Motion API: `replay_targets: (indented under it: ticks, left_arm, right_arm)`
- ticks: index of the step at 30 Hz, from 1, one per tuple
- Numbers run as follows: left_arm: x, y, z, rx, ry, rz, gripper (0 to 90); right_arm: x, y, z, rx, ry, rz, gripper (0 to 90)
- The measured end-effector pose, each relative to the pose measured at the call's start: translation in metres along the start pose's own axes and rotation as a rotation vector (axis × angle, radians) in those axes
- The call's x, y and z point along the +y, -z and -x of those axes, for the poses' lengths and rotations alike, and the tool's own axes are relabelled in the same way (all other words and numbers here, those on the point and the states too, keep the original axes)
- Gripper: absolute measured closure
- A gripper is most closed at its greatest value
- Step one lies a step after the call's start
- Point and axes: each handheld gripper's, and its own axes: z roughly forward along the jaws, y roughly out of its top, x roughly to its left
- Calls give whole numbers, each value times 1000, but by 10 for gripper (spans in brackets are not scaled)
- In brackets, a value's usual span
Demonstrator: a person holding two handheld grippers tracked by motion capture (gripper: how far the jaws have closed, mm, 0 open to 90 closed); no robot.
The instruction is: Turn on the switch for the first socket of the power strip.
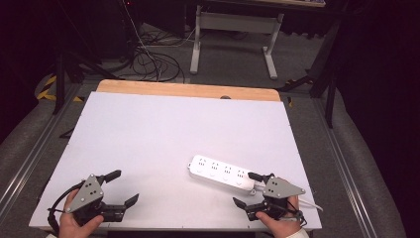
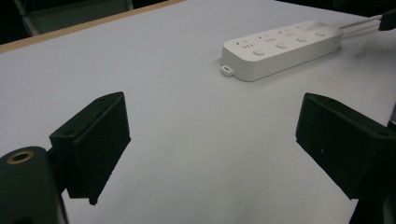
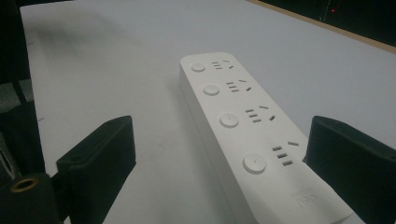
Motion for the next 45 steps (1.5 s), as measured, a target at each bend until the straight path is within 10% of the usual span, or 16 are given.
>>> replay_targets:
  ticks: [45]
  left_arm:
    - [0,2,-1,55,-5,-30,111]
  right_arm:
    - [34,1,8,10,18,-21,137]
